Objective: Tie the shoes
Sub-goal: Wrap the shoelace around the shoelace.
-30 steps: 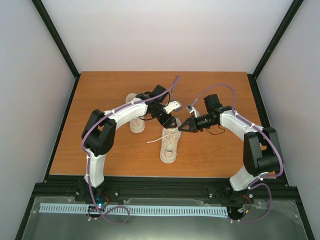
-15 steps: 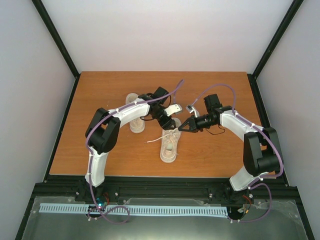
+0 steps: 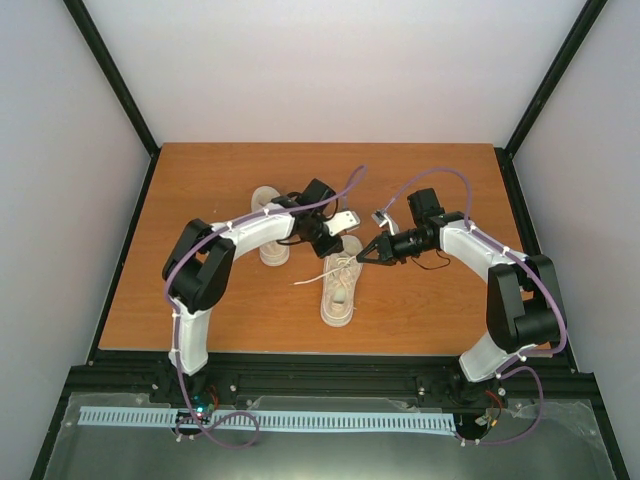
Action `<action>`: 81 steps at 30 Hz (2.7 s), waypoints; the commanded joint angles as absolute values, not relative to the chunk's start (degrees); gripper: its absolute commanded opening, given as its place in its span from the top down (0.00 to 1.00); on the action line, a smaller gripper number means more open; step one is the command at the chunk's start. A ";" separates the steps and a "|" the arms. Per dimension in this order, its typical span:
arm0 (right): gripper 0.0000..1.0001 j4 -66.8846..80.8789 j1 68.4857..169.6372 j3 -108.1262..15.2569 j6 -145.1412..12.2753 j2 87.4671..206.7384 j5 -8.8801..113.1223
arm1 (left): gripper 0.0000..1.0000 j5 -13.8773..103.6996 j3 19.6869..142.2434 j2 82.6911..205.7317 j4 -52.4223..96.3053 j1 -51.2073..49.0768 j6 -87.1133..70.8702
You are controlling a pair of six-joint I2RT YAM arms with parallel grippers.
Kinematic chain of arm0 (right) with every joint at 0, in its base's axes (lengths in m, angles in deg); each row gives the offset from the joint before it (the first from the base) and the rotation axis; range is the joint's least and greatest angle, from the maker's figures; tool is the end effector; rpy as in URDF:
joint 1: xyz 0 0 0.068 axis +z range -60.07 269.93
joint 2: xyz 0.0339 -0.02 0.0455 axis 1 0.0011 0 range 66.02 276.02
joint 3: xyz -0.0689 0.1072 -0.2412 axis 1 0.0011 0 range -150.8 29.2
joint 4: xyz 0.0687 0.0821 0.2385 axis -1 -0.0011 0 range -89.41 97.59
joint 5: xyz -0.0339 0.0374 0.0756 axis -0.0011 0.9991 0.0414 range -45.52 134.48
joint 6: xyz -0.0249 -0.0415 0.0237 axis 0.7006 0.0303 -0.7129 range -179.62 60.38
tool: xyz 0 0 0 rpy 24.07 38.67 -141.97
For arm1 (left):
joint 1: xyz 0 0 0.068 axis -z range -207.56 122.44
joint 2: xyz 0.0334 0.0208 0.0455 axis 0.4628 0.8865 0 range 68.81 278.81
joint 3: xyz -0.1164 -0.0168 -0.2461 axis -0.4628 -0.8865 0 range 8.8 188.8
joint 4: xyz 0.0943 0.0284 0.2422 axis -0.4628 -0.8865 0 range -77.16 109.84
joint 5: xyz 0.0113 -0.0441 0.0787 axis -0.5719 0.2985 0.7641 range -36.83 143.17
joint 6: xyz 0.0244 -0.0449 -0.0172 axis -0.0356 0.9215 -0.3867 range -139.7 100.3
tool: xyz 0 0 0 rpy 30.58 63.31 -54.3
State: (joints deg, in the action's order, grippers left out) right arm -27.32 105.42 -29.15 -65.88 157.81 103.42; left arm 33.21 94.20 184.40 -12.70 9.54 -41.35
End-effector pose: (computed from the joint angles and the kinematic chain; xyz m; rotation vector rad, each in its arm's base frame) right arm 0.2809 0.1095 0.2066 -0.4840 2.5432 1.5211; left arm 0.3318 -0.2662 0.1847 1.4064 2.2663 -0.5515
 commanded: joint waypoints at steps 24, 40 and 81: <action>0.97 -26.18 105.75 -29.22 -66.00 156.81 104.31 | 0.60 26.75 89.52 174.96 -14.19 7.46 -28.97; 0.97 -26.27 105.74 -29.40 -66.32 156.81 104.07 | 0.35 28.70 98.62 186.83 -15.69 7.38 -36.32; 0.97 -26.77 105.63 -31.36 -65.68 158.75 104.33 | 0.53 33.61 86.34 178.67 -11.34 7.35 -29.54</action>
